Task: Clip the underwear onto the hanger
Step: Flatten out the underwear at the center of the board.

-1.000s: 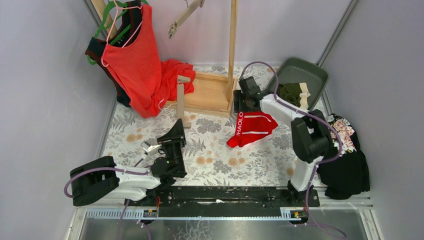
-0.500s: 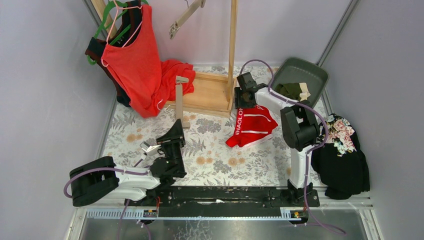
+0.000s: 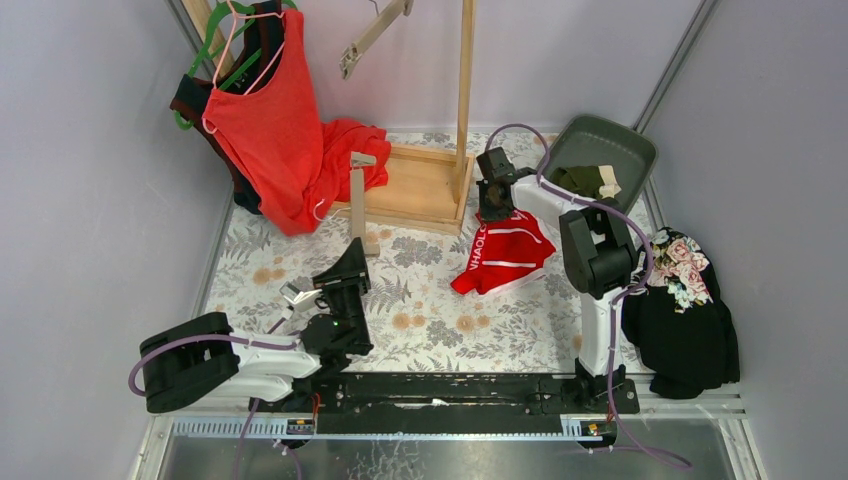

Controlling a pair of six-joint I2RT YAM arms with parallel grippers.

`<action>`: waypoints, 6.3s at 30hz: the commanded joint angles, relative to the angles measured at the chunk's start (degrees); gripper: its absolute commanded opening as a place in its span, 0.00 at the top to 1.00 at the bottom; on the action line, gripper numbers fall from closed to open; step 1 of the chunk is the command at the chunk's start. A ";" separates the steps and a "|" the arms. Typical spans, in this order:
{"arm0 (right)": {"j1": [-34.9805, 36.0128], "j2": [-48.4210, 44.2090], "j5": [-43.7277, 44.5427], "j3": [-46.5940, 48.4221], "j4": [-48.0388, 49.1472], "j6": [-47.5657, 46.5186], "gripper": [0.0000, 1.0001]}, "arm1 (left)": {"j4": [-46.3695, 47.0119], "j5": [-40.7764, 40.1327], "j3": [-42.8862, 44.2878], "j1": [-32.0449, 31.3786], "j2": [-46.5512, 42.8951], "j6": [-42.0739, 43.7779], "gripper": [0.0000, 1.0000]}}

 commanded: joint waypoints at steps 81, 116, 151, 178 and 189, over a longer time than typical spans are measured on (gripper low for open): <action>7.96 -23.49 -15.08 -22.53 15.87 -55.24 0.29 | 3.47 -2.03 -2.02 1.55 -2.51 -0.44 1.00; 8.83 -17.21 -14.26 -21.41 21.13 -53.59 0.95 | 3.47 -2.34 -1.87 2.04 -1.77 -0.44 1.00; 22.18 -39.21 -5.96 -44.22 56.27 -50.50 1.00 | -95.38 35.03 29.85 18.29 -15.60 -44.07 1.00; 26.29 -35.59 -7.39 -42.32 52.95 -64.81 1.00 | -92.58 40.83 36.31 20.66 -2.48 -38.95 1.00; 26.64 -34.48 -15.57 -37.26 40.97 -59.28 0.90 | -95.47 37.08 33.92 23.07 -7.81 -38.05 1.00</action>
